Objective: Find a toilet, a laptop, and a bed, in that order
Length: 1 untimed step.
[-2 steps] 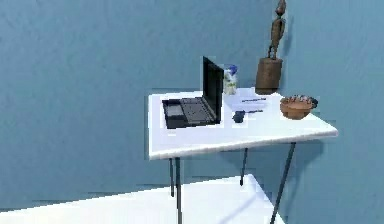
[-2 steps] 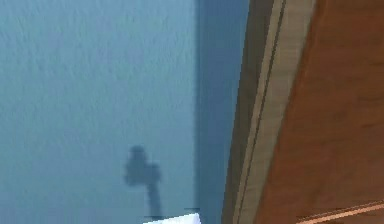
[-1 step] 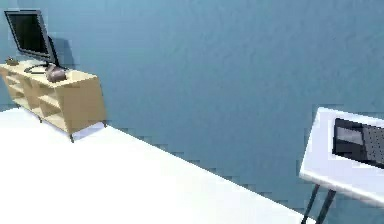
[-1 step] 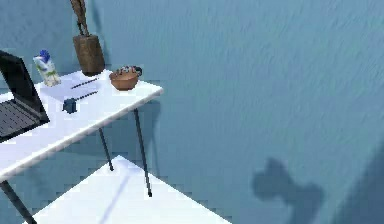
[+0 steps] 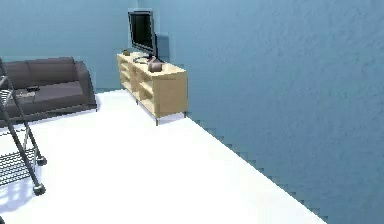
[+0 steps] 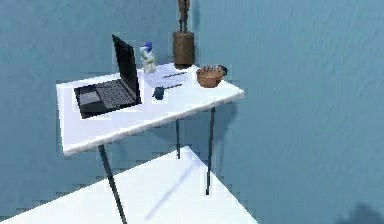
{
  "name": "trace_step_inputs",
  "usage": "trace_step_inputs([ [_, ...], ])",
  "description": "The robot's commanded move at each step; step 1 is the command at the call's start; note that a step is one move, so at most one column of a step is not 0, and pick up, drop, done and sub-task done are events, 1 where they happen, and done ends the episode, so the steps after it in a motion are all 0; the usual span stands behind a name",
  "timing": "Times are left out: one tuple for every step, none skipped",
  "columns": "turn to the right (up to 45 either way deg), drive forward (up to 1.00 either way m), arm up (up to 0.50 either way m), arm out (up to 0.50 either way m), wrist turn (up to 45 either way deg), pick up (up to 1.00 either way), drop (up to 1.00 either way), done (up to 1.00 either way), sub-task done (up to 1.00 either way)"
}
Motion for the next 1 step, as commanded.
trace_step_inputs([
  [0.0, 0.05, 0.00, 0.00, 0.0, 0.00, 0.00, 0.00, 0.00],
])
